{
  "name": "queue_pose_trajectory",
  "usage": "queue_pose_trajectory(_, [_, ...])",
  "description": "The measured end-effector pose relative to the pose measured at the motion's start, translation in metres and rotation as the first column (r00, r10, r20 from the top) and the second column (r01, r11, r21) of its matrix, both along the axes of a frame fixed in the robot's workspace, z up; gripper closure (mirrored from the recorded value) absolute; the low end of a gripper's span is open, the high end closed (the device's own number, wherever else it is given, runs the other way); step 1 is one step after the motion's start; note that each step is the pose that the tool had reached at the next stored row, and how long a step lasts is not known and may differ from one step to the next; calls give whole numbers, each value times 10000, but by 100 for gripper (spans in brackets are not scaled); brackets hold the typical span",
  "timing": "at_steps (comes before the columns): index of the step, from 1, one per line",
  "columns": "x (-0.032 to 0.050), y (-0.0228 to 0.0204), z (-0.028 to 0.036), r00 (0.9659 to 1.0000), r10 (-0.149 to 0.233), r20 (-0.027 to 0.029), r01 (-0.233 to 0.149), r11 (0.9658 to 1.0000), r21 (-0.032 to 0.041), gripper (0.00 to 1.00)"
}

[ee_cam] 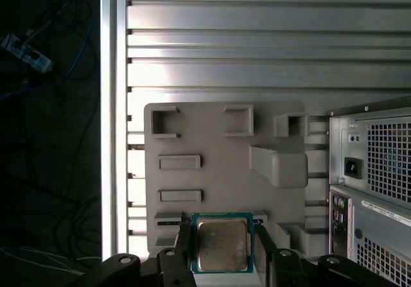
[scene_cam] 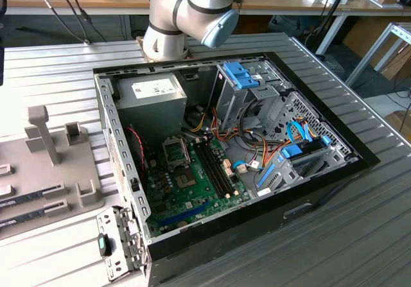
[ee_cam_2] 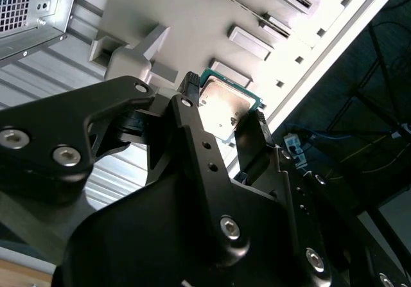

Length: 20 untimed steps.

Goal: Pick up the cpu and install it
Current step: 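Pick up the cpu and move it towards the insertion slot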

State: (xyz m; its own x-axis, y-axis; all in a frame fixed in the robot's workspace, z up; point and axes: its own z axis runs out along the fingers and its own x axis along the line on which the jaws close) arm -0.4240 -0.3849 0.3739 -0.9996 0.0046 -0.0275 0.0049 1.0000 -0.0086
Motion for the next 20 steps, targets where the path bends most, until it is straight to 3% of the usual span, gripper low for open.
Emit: queue_pose_trajectory(20, [78, 0, -1, 10000, 0, 1, 0, 10000, 0, 53])
